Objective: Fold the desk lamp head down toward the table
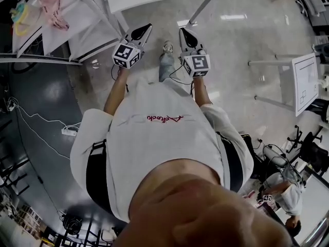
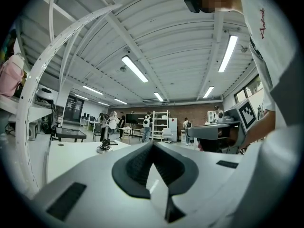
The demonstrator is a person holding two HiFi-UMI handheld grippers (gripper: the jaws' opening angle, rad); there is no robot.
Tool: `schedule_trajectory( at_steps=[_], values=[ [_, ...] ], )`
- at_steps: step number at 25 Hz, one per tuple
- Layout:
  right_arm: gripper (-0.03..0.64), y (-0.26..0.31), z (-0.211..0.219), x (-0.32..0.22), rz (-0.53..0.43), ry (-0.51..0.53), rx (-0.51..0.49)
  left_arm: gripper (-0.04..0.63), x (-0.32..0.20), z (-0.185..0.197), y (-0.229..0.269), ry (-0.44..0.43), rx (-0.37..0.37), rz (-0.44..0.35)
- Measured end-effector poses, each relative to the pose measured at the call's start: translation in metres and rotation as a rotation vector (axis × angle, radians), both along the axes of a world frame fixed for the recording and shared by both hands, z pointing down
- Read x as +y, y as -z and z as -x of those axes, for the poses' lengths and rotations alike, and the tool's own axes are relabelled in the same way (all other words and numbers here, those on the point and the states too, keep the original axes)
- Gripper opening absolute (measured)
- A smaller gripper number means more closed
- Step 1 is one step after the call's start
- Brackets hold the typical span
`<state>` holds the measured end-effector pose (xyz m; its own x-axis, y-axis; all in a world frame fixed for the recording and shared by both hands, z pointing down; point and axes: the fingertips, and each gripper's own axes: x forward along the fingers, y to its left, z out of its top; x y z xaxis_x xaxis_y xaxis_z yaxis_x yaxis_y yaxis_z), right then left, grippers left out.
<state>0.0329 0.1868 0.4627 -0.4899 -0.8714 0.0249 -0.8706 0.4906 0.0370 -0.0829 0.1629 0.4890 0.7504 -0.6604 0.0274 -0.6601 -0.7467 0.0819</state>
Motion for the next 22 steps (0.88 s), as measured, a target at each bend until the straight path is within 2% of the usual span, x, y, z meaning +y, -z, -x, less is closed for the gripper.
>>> schedule_trajectory(
  at_steps=[8,22],
  values=[
    [0.02,-0.007,-0.011,-0.037,0.012,0.008,-0.015,0.025,-0.034,-0.015,-0.007,-0.005,-0.017,0.015],
    [0.02,-0.011,-0.016,-0.13,0.04,0.062,-0.012,0.025,-0.124,-0.015,-0.016,0.06,-0.001,0.064]
  ],
)
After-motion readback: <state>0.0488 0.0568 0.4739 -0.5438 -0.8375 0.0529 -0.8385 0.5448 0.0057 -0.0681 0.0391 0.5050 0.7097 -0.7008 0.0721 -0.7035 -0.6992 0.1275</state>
